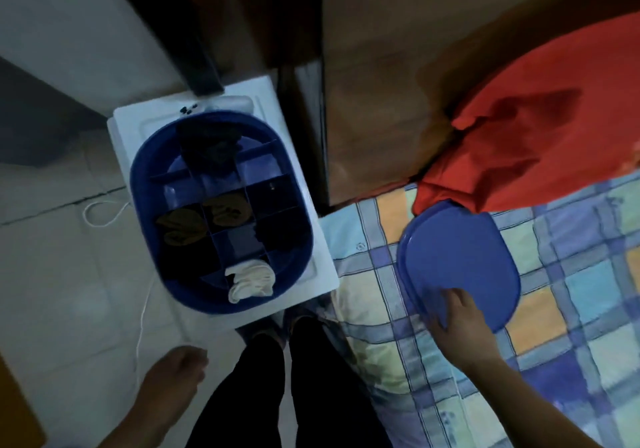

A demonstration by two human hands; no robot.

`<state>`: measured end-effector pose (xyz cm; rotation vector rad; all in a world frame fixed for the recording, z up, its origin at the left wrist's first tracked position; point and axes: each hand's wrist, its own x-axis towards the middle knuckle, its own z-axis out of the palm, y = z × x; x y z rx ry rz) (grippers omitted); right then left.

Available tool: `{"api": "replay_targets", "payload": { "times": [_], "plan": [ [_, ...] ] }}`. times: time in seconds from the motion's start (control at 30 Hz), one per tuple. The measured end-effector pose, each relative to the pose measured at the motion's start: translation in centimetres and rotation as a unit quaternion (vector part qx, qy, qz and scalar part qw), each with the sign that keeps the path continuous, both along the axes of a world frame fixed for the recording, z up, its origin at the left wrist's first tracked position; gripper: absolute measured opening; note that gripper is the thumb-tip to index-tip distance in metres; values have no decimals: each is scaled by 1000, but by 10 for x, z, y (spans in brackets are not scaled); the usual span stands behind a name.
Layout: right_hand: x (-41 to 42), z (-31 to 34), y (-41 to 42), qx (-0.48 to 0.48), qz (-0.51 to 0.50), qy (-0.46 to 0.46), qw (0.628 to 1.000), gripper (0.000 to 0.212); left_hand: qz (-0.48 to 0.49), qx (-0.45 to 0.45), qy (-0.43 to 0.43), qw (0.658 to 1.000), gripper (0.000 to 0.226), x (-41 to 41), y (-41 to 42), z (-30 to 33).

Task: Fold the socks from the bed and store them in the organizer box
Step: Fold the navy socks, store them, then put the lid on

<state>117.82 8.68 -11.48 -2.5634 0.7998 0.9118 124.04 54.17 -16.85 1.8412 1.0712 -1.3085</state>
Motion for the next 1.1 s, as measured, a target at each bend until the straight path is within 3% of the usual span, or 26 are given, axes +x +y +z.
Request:
{"api": "replay_targets", "payload": {
  "times": [0.07,0.13,0.23,0.33,0.4,0.53,0.6,0.77,0.97,1.1],
  "plan": [
    [15,1,6,16,34,-38,999,48,11,8,-17,1000,14,2,-11,1],
    [49,5,23,32,90,-111,989,44,69,23,-92,993,13,15,-19,6],
    [115,24,65,87,166,-224,957,35,218,40,-224,949,20,57,-25,20],
    [178,41,114,145,240,-299,912,38,285,41,-316,904,19,109,-23,33],
    [218,44,145,163,293,-323,885,40,264,29,-366,892,16,139,-19,37],
    [289,35,192,122,390,-313,857,62,84,27,-428,899,25,181,-19,34],
    [314,25,206,93,449,-287,841,74,44,41,-444,894,30,193,-23,29],
    [344,7,222,59,497,-245,830,83,62,32,-473,878,30,204,-26,17],
    [347,2,235,35,499,-252,829,88,51,45,-451,890,25,213,-25,2],
    [350,3,247,34,477,-244,843,70,75,46,-441,893,26,215,-29,-1]
  ]
}}
